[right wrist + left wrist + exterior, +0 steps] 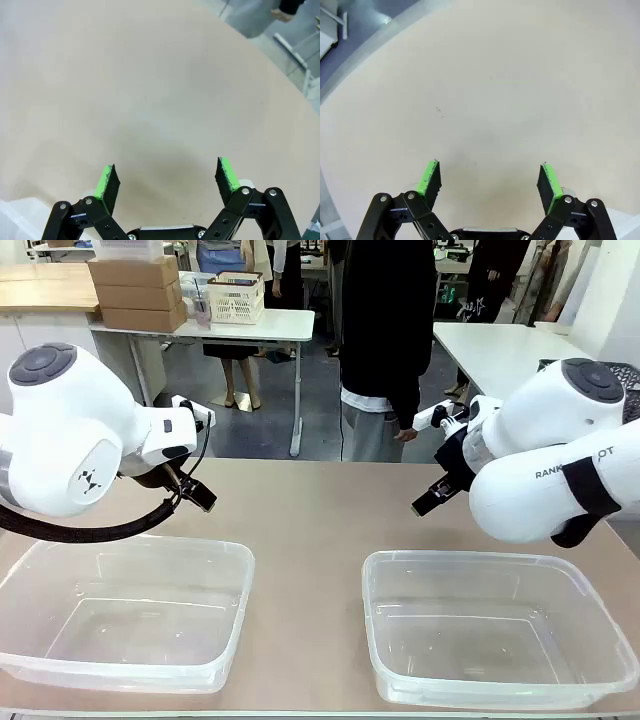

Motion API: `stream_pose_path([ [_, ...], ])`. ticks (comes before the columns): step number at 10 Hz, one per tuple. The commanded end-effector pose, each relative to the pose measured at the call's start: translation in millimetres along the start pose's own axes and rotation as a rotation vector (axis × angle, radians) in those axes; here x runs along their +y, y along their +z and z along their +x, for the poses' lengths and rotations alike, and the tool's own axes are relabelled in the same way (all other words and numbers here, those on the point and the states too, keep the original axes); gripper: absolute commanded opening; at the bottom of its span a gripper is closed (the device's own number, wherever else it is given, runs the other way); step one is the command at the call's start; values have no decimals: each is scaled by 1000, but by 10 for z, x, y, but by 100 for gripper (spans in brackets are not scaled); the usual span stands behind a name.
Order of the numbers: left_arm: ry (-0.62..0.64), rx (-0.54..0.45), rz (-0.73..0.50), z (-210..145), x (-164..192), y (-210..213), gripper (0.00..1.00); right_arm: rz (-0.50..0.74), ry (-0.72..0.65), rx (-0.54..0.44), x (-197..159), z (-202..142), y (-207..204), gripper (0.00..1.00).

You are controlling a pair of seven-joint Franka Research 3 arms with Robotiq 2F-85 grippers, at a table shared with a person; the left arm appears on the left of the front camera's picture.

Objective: Sort the waste into each basket.
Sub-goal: Pick up the Organizing box on the left side of the table and lift it.

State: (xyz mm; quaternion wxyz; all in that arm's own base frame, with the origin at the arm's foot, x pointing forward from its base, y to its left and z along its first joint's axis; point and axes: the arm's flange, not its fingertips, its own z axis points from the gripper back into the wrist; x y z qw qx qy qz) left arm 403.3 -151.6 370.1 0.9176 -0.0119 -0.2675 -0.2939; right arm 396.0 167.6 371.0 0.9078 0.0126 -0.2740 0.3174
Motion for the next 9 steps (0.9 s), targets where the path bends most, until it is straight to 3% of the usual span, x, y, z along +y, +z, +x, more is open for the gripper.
stream_pose_path([
  [1, 0, 0, 0, 0, 0, 1, 100, 0, 0, 0, 0, 0, 0, 100],
  [9, 0, 0, 0, 0, 0, 1, 100, 0, 0, 0, 0, 0, 0, 100],
])
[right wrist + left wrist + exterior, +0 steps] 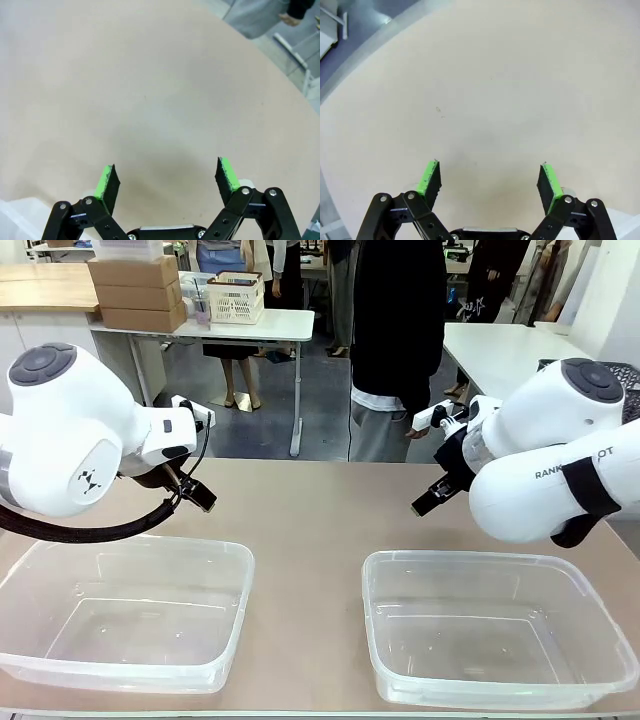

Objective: Sort the waste into each basket.
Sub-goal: Pick up the Organizing box on the left side of the table and lift it.

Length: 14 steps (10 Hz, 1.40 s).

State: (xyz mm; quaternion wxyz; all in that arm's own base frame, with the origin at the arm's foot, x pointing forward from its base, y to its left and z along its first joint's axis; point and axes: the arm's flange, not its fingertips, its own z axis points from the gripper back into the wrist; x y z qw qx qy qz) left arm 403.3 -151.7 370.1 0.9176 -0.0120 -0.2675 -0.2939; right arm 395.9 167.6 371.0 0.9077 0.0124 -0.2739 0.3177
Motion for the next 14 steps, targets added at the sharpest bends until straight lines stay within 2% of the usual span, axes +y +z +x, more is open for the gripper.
stream_pose_path([
  [1, 0, 0, 0, 0, 1, 1, 100, 0, 0, 0, 0, 0, 0, 100],
  [2, 0, 0, 0, 0, 0, 0, 100, 29, -57, -34, -56, 23, 268, 100],
  [3, 72, -3, -85, 106, -7, 342, 100, 11, -124, -44, -100, 50, 747, 100],
  [4, 185, 64, -85, 161, -31, 814, 100, -1, -118, -64, -100, -6, 1191, 100],
  [5, 192, 34, -74, 53, -114, 1252, 100, -8, -123, -48, -31, -147, 1623, 100],
  [6, 160, -19, -176, -246, -198, 1651, 100, 45, -120, -64, 96, -448, 1945, 100],
  [7, 158, -30, -127, -463, -254, 1763, 100, 75, -138, -43, 188, -640, 1957, 100],
  [8, 136, -38, -177, -598, -354, 1789, 100, 65, -151, -8, 287, -774, 1835, 100],
  [9, 152, -9, -133, 126, -156, 1594, 100, 24, -108, -60, -58, 58, 1932, 100],
  [11, 152, -9, -133, 126, -156, 1594, 100, 24, -108, -60, -58, 58, 1932, 100],
  [12, 148, -18, -140, 50, -182, 1892, 100, 39, -114, -38, 11, -43, 2140, 100],
  [13, 128, 24, -461, -64, -17, 1949, 100, 314, -203, -141, -29, -90, 2237, 100],
  [14, 276, 95, -689, -190, 243, 2012, 100, 608, -362, -246, -168, -264, 2451, 100],
])
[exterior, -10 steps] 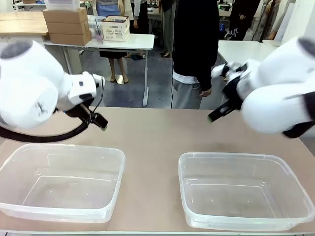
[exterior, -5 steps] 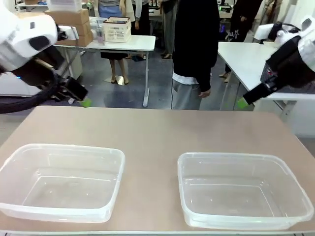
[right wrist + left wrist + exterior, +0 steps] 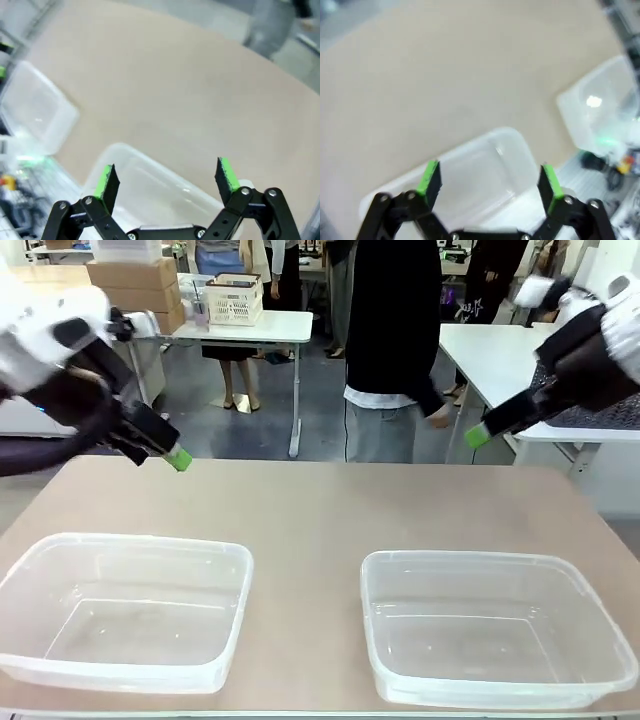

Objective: Sort the waste into each basket.
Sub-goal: Pick up the Organizing box on the left side of the table and lift it.

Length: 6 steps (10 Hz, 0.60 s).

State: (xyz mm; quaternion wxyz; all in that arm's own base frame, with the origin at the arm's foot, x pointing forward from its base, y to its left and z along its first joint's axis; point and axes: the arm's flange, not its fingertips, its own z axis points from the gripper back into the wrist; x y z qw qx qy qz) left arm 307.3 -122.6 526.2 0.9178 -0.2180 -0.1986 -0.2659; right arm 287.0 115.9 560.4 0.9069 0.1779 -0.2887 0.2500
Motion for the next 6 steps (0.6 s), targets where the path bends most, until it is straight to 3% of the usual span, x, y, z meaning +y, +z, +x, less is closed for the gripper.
stream_pose_path([
  [1, 343, 47, -409, -256, 551, 434, 100, 531, -403, -153, -230, -347, 516, 100],
  [3, 559, -52, -618, -410, 898, 493, 100, 623, -784, -241, -579, -801, 754, 100],
  [4, 640, -115, -673, -455, 939, 490, 100, 641, -938, -345, -837, -1100, 825, 100],
  [5, 698, -184, -700, -466, 923, 533, 100, 566, -1027, -337, -1002, -1306, 829, 100],
  [6, 739, -266, -648, -482, 892, 611, 100, 471, -1064, -278, -1105, -1434, 771, 100],
])
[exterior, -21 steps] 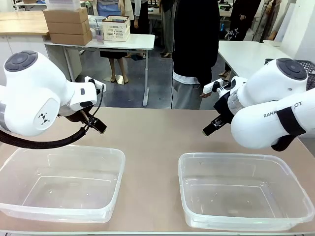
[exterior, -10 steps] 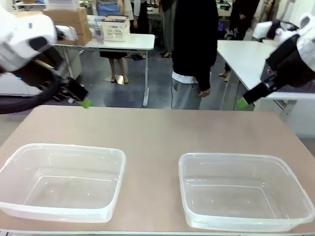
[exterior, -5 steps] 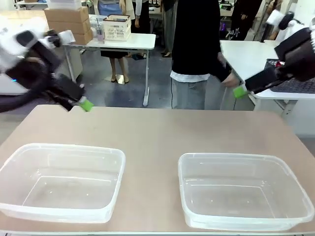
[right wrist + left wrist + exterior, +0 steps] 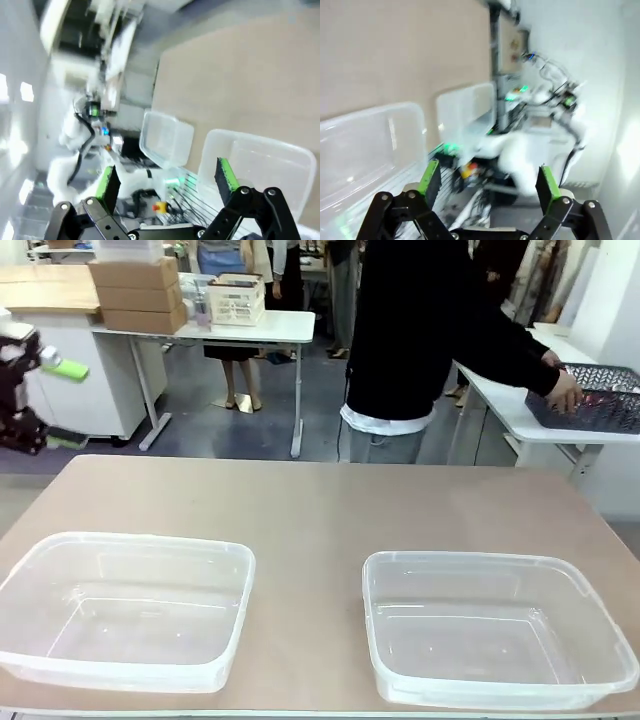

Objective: Sort the waste into each basket.
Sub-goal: Pick up the Organizing box on the left side of the table and lift it.

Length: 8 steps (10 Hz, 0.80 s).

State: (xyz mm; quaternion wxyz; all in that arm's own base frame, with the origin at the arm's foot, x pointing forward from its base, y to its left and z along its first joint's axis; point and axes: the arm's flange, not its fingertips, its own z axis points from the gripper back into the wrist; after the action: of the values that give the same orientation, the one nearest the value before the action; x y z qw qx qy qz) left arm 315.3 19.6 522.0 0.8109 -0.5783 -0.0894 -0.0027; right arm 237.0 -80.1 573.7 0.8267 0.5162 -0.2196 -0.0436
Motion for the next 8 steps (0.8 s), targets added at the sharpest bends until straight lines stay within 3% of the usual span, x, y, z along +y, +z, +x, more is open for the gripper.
stream_pose_path([
  [1, -97, 90, 59, -91, 1, -82, 100, 10, 155, 72, 269, -42, -282, 100],
  [7, -72, 88, 60, -114, -11, -132, 100, -11, 135, 86, 328, -96, -355, 100],
  [8, -71, 198, 236, -87, -112, -235, 100, -34, 192, 213, 652, -72, -816, 100],
])
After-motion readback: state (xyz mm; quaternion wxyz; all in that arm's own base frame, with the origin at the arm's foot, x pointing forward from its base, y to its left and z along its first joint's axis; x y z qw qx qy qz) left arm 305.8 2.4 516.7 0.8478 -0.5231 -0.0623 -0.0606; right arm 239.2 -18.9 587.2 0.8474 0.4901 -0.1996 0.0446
